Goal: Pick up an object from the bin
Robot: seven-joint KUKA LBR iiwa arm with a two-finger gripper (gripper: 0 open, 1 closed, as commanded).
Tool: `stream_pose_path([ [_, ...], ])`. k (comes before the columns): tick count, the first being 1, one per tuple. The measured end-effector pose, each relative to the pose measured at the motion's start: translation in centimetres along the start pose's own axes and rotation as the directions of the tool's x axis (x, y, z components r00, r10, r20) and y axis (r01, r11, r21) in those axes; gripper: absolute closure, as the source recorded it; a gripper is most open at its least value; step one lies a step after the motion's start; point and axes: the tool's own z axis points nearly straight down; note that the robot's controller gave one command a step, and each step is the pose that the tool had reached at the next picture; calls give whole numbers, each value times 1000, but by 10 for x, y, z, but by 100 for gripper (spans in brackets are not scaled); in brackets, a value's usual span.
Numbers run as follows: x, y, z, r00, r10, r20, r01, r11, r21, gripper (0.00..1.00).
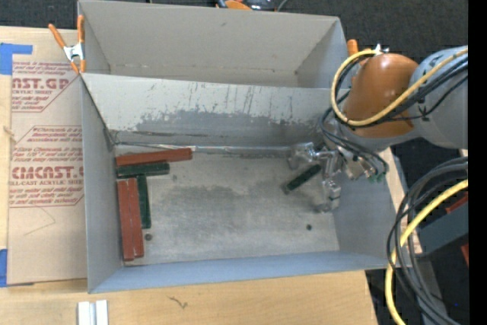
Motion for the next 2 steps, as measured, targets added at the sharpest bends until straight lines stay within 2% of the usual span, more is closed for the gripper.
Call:
stream_pose_path([
  [1,-2,-1,-5,1000,1,6,-1,1000,4,100],
  [2,-8,-1,-145,1000,-21,13,20,1000,9,100],
])
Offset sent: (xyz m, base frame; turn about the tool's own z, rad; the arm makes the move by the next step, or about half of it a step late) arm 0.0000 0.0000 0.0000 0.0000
